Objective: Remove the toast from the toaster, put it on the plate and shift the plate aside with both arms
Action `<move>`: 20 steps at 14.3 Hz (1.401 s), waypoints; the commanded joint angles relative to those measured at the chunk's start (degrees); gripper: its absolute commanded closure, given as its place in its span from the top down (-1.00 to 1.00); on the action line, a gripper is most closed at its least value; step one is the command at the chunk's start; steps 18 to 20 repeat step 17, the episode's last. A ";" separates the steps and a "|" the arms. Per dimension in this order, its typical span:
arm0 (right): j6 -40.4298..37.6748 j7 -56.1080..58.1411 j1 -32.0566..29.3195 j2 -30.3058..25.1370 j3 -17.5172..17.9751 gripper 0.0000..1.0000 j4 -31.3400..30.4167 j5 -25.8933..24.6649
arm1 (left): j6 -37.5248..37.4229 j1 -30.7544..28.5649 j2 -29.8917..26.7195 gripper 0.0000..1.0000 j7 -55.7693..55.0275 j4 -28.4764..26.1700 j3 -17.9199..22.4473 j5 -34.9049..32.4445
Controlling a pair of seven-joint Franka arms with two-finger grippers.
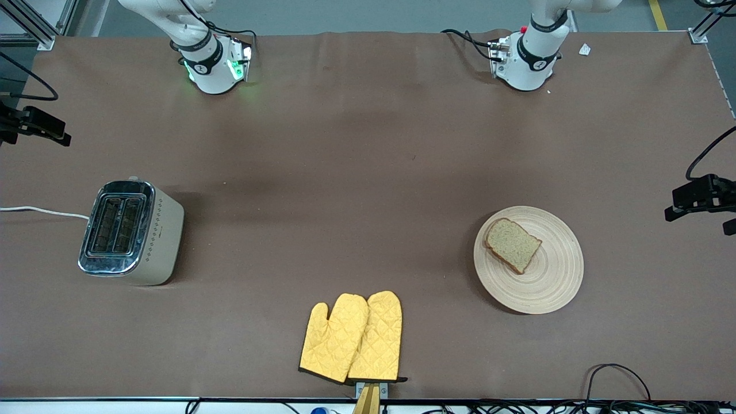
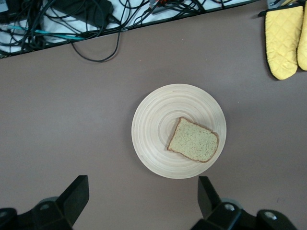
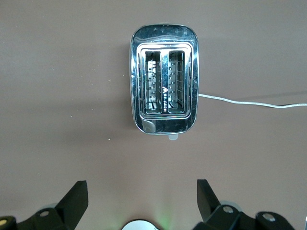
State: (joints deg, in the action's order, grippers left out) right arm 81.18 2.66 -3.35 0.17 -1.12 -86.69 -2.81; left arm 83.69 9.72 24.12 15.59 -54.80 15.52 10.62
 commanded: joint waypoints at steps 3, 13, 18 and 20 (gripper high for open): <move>0.03 -0.99 0.01 -1.58 0.16 1.00 -1.55 -0.09 | 4.35 -4.36 -13.89 1.00 -10.57 -18.62 -10.42 -5.43; 0.21 -1.07 0.10 -1.49 0.07 1.00 -0.94 0.70 | 18.18 -8.05 -30.09 1.00 -17.43 -42.75 -18.94 -11.75; 0.03 -2.74 1.33 -0.53 0.07 1.00 3.01 -0.09 | 14.77 -7.52 -26.68 1.00 -17.52 -36.63 -19.03 -12.03; 0.03 -2.74 1.33 -0.53 0.07 1.00 3.01 -0.09 | 14.77 -7.52 -26.68 1.00 -17.52 -36.63 -19.03 -12.03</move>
